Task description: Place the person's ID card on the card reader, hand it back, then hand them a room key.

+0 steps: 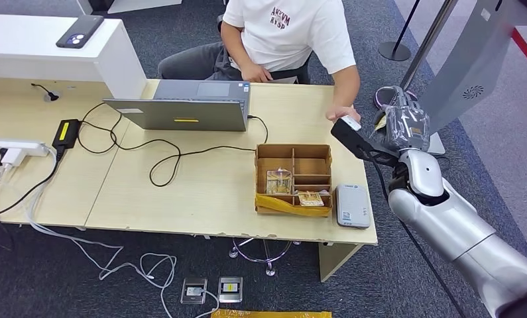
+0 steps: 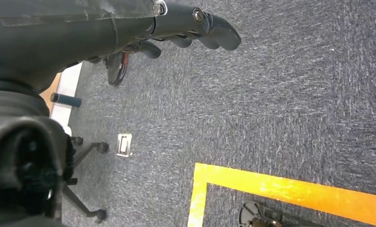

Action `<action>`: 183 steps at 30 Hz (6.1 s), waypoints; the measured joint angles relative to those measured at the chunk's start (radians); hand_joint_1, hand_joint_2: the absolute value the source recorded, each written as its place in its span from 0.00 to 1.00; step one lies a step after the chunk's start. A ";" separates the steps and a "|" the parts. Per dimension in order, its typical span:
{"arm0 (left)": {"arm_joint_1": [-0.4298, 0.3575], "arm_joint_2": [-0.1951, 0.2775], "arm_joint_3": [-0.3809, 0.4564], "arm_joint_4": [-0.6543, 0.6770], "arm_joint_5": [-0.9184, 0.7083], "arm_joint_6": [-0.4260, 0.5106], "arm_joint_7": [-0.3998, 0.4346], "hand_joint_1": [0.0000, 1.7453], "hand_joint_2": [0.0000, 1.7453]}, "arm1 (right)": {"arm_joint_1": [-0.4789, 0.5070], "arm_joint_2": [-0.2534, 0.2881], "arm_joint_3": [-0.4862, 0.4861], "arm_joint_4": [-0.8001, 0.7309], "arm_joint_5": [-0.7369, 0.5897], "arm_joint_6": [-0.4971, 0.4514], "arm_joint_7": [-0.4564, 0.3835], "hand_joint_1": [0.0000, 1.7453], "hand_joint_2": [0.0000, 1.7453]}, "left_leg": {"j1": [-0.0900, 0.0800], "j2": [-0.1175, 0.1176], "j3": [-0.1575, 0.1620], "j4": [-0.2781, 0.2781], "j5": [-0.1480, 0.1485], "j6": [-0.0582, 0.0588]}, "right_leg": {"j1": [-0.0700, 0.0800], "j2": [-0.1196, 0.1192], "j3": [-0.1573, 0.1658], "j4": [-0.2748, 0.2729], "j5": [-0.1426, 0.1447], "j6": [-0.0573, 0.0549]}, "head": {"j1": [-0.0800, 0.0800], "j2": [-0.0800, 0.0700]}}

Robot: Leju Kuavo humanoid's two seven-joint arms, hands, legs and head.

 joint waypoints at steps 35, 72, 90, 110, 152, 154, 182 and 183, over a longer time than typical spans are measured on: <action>-0.009 -0.006 -0.074 0.000 0.009 -0.005 0.050 0.00 0.00 | -0.197 0.335 0.159 0.382 0.035 0.005 -0.112 0.00 1.00 | 0.002 -0.001 -0.001 0.000 0.001 -0.001 | 0.003 0.000 0.000 0.000 0.000 -0.001 | 0.000 0.000; 0.017 0.000 0.052 0.000 0.019 0.018 -0.010 0.00 0.00 | 0.311 0.131 -0.014 -0.326 -0.058 0.008 -0.254 0.00 1.00 | 0.003 0.002 0.001 0.000 0.000 -0.002 | 0.003 0.002 -0.001 -0.001 0.000 -0.001 | 0.000 0.000; 0.017 0.003 0.062 0.000 0.009 0.016 -0.011 0.00 0.00 | 0.366 0.117 0.031 -0.295 0.155 0.037 -0.185 0.00 1.00 | 0.003 0.001 0.000 0.000 0.000 -0.002 | 0.004 0.002 -0.001 0.000 0.000 -0.001 | 0.000 0.000; 0.016 0.004 0.063 0.000 0.021 0.016 -0.011 0.00 0.00 | 0.408 0.129 0.044 -0.157 0.283 -0.041 -0.145 0.00 1.00 | 0.003 0.001 0.000 0.000 0.000 -0.002 | 0.004 0.001 -0.001 0.000 0.000 -0.002 | 0.000 0.000; 0.016 0.005 0.063 0.000 0.062 0.020 -0.010 0.00 0.00 | 0.399 0.193 -0.009 0.026 0.267 -0.138 -0.170 1.00 1.00 | 0.003 0.001 0.000 0.000 0.000 -0.002 | 0.004 0.001 -0.001 0.000 0.000 -0.002 | 0.000 0.000; 0.016 0.005 0.063 0.000 0.064 0.021 -0.010 0.00 0.00 | 0.396 0.194 -0.009 0.027 0.264 -0.139 -0.173 1.00 1.00 | 0.003 0.001 0.000 0.000 0.000 -0.002 | 0.004 0.001 -0.001 0.000 0.000 -0.002 | 0.000 0.000; 0.016 0.006 0.063 0.000 0.032 0.023 -0.029 0.00 0.00 | 0.318 0.204 -0.031 0.040 0.300 -0.194 -0.158 1.00 1.00 | 0.003 0.001 0.000 0.000 0.000 -0.002 | 0.003 0.002 0.000 0.000 0.000 -0.002 | 0.000 0.000; 0.016 0.006 0.063 0.000 0.028 0.023 -0.030 0.00 0.00 | 0.305 0.203 -0.035 0.033 0.308 -0.198 -0.153 1.00 1.00 | 0.003 0.001 0.000 0.000 0.000 -0.002 | 0.003 0.002 -0.001 0.000 0.001 -0.002 | 0.000 0.000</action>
